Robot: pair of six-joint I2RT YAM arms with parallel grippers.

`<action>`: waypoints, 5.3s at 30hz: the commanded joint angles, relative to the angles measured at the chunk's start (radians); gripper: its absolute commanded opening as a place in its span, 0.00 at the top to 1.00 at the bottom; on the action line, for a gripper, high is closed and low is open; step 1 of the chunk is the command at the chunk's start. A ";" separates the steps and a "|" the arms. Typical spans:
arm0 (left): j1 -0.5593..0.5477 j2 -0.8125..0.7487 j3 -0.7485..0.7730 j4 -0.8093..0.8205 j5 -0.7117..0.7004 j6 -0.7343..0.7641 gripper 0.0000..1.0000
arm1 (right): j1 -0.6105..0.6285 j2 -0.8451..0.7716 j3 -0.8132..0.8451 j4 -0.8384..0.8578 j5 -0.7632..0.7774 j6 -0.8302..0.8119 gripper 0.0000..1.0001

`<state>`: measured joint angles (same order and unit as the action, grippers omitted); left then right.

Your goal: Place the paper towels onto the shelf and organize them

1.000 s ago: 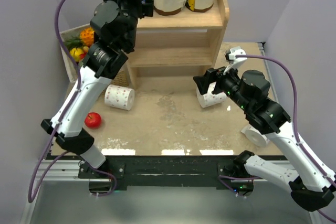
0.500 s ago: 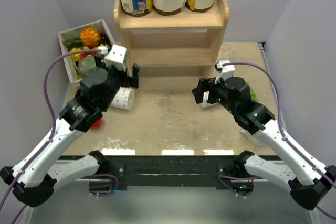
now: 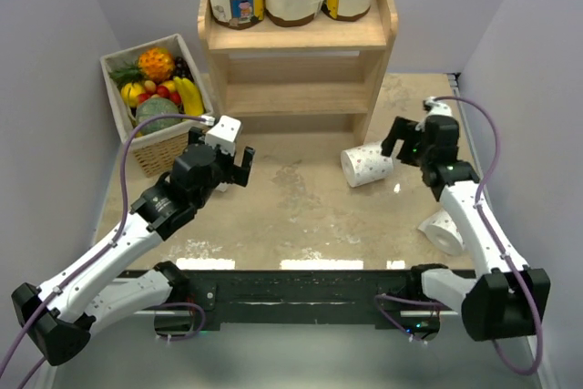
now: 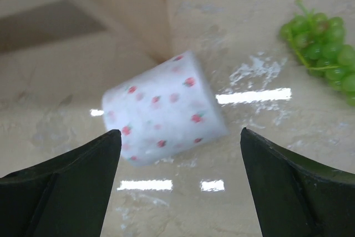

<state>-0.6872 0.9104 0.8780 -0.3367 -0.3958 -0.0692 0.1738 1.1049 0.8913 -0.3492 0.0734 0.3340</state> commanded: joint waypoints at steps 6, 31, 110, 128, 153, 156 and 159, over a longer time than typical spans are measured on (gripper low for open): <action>0.003 -0.062 -0.017 0.084 0.018 -0.029 0.00 | -0.365 0.202 -0.034 0.277 -0.651 0.074 0.08; 0.005 -0.028 -0.016 0.076 0.011 -0.030 0.00 | -0.350 0.494 -0.110 0.624 -1.032 0.151 0.14; 0.003 -0.163 -0.054 0.100 -0.314 -0.061 0.00 | 0.475 0.162 0.551 -0.031 0.144 -0.969 0.71; 0.005 -0.169 -0.053 0.099 -0.307 -0.063 0.00 | 0.477 0.294 0.563 0.068 0.279 -1.142 0.71; 0.005 -0.168 -0.053 0.097 -0.302 -0.064 0.00 | 0.463 0.409 0.627 0.197 0.308 -1.273 0.70; 0.003 -0.173 -0.054 0.097 -0.304 -0.064 0.00 | 0.460 0.427 0.643 0.210 0.341 -1.282 0.60; 0.005 -0.176 -0.053 0.099 -0.302 -0.064 0.00 | 0.460 0.420 0.652 0.213 0.341 -1.282 0.51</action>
<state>-0.6872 0.7502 0.8242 -0.2924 -0.6880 -0.1131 0.6487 1.5398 1.4879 -0.2100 0.3450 -0.9016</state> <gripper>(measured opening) 0.997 0.446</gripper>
